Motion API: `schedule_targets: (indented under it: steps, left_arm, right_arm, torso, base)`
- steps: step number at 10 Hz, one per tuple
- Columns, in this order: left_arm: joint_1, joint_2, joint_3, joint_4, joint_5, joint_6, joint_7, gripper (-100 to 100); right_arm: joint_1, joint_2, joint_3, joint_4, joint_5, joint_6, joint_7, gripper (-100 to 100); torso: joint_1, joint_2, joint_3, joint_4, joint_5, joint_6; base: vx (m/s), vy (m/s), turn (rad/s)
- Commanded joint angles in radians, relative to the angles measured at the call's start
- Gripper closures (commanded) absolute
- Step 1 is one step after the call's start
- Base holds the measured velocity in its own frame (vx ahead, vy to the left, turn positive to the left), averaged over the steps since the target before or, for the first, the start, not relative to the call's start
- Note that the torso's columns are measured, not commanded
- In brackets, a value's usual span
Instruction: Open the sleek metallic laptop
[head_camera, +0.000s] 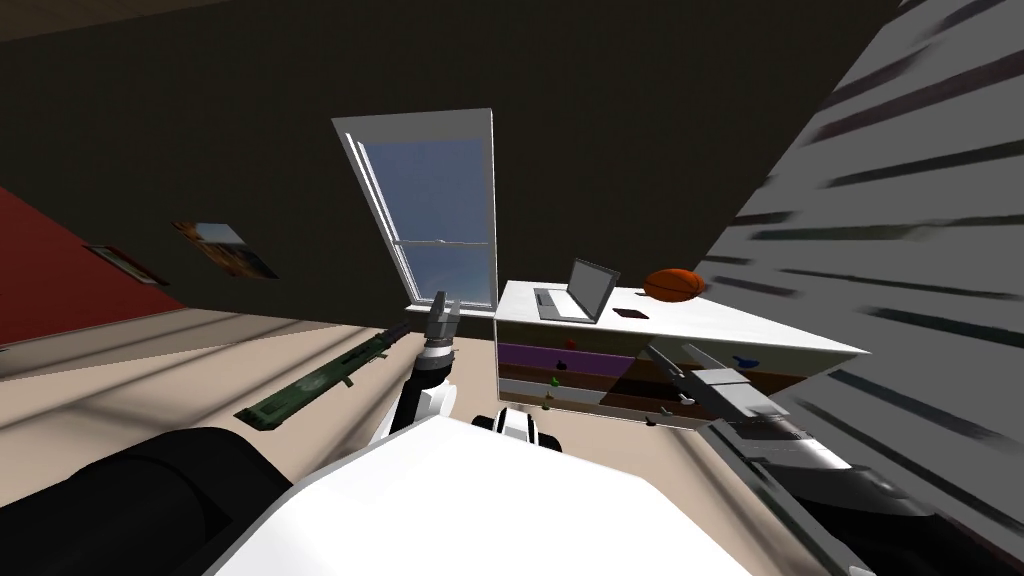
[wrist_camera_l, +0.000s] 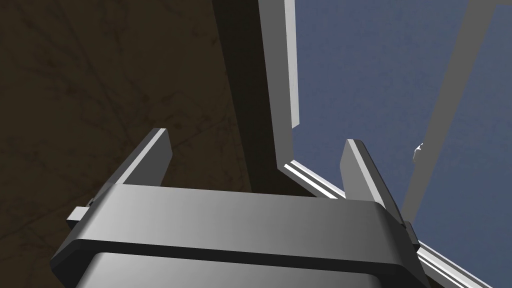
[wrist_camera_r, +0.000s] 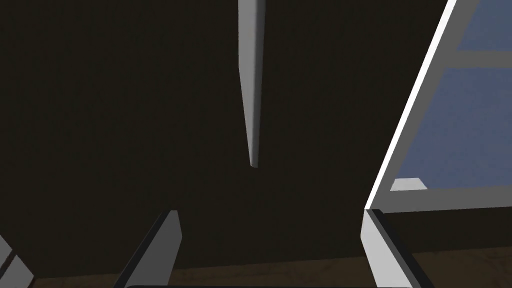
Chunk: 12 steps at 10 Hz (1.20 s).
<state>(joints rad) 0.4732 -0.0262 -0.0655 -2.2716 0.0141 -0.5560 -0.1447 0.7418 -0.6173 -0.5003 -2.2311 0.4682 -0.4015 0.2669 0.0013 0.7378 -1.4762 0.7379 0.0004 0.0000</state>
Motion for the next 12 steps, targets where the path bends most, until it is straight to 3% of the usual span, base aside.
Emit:
schedule_targets:
  steps: [1, 4, 5, 12]
  left_arm:
    - [0.000, 0.000, 0.000, 0.000, 0.000, 0.000, 0.000, 0]
    - [0.000, 0.000, 0.000, 0.000, 0.000, 0.000, 0.000, 0]
    - [0.000, 0.000, 0.000, 0.000, 0.000, 0.000, 0.000, 0]
    - [0.000, 0.000, 0.000, 0.000, 0.000, 0.000, 0.000, 0]
  right_arm:
    - [0.034, -0.079, -0.069, 0.010, 0.062, 0.038, 0.021, -100]
    - [0.063, -0.165, -0.142, 0.037, 0.118, 0.078, 0.039, -100]
    - [0.063, -0.174, -0.142, 0.037, 0.118, 0.078, 0.039, -100]
    - [0.121, -0.371, -0.292, 0.106, 0.217, 0.165, 0.070, -100]
  torso:
    - [-0.001, -0.001, 0.000, 0.000, 0.000, 0.000]
    - [-0.002, 0.001, 0.001, 0.000, -0.001, 0.000]
    - [-0.002, 0.001, 0.001, 0.000, -0.001, 0.000]
    - [-0.001, 0.000, 0.000, 0.000, -0.001, 0.000]
  base:
    - [0.076, 0.066, 0.058]
    - [0.054, 0.055, 0.085]
    - [0.036, 0.036, 0.028]
    - [0.053, 0.038, 0.103]
